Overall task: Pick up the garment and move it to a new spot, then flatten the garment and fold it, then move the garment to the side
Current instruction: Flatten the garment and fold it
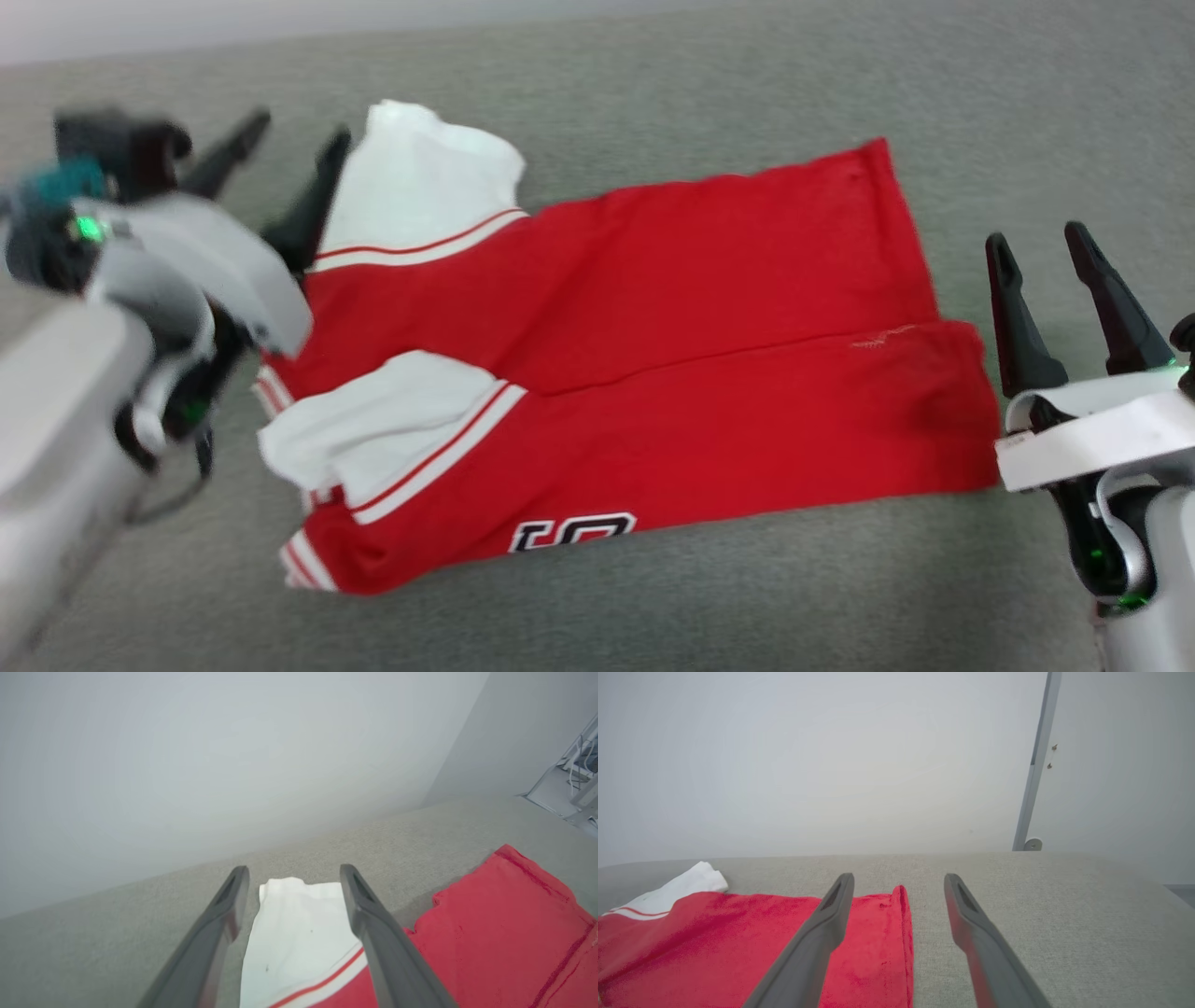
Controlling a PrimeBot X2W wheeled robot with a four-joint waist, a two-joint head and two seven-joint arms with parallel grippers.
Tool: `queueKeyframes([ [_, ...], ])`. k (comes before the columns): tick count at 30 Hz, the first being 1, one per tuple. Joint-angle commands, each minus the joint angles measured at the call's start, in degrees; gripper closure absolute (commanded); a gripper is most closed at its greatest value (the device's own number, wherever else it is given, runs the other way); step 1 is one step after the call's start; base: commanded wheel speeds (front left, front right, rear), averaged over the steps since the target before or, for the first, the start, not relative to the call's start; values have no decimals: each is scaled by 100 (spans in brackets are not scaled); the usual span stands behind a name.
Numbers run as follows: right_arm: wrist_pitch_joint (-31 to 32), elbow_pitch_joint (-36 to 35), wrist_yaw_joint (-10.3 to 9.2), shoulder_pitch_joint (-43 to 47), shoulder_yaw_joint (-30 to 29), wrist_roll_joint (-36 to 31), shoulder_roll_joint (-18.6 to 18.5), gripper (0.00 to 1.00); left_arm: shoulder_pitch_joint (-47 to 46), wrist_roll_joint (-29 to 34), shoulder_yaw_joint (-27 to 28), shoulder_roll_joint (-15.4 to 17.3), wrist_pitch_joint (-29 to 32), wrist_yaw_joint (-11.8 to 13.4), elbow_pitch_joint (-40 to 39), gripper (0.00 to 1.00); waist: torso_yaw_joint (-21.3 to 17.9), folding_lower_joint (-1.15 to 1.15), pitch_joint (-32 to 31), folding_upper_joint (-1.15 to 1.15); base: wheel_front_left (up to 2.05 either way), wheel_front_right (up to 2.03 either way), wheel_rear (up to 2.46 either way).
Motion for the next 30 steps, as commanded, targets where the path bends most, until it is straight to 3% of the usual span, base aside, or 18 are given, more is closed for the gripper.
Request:
queueKeyframes([
  [1, -161, 39, -9, -84, -18, 13, 64, 0, -239, 92, 7, -71, 55, -103, 211, 0, -421, 0, 255, 0, 0, 0, 0],
  [6, -537, 131, -9, -208, 185, 142, 207, 0, -1144, 252, -107, -274, 509, -518, 1293, 0, -787, 0, 408, 0, 0, 0, 0],
  [12, -667, 207, -9, -297, 304, 276, 241, 0, -1793, -47, -399, -422, 2026, -1059, 2490, 0, -1085, 0, 521, 0, 0, 0, 0],
  [18, -689, 190, -9, -295, 455, 383, 213, 0, -2199, -441, -575, -415, 3796, -1142, 3252, 0, -1253, 0, 620, 0, 0, 0, 0],
  [26, -638, 106, -9, -355, 581, 481, 167, 0, -2498, -425, -713, -455, 4437, -1149, 3768, 0, -1346, 0, 784, 0, 0, 0, 0],
  [27, -617, 90, -9, -369, 591, 492, 152, 0, -2476, -477, -724, -500, 4527, -1179, 3794, 13, -1335, 0, 803, 0, 0, 0, 0],
  [28, -594, 73, -9, -395, 627, 495, 139, 0, -2460, -529, -718, -536, 4599, -1224, 3818, 50, -1326, 0, 818, 0, 0, 0, 0],
  [29, -560, 46, -9, -431, 679, 484, 110, 0, -2454, -579, -710, -578, 4648, -1246, 3825, 61, -1316, 0, 832, 0, 0, 0, 0],
  [30, -521, 25, -9, -482, 732, 488, 67, 0, -2465, -619, -686, -607, 4664, -1264, 3836, 97, -1303, 0, 849, 0, 0, 0, 0],
])
